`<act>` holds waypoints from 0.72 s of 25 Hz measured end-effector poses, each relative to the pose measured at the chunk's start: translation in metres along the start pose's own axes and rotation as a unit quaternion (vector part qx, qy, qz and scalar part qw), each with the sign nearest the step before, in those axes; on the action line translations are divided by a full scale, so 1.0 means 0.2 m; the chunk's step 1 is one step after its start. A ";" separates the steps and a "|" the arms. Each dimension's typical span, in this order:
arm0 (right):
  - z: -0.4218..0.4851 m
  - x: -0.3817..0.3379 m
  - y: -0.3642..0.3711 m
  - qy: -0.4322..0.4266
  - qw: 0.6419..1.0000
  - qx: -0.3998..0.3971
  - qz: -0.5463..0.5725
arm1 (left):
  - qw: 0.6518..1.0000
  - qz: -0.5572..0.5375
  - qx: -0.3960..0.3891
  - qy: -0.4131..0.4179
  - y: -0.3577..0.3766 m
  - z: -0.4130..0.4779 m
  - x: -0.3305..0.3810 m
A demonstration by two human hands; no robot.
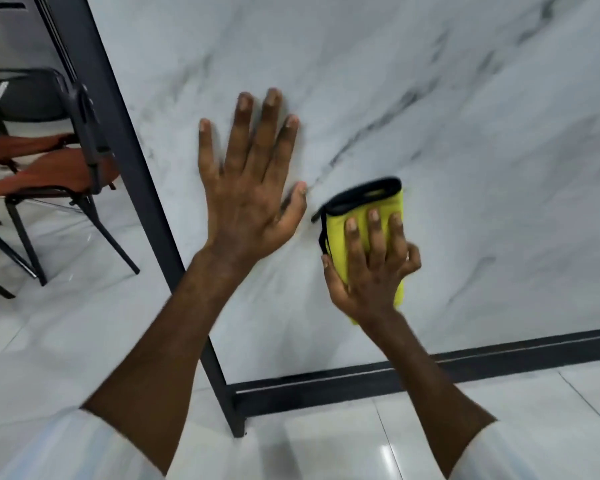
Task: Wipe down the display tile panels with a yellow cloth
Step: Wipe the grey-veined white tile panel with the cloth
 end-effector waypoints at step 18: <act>-1.10 0.04 0.11 0.037 0.989 -0.144 0.002 | 0.997 0.025 -0.075 -0.004 0.34 -1.00 0.24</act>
Point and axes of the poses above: each hand's wrist, its own z-axis towards the middle knuckle, its own y-axis out of the palm, x = y × z, the point moved 3 cm from there along z, towards the middle knuckle, and after that the axes turned 4 degrees about -z, right-handed, at the moved point
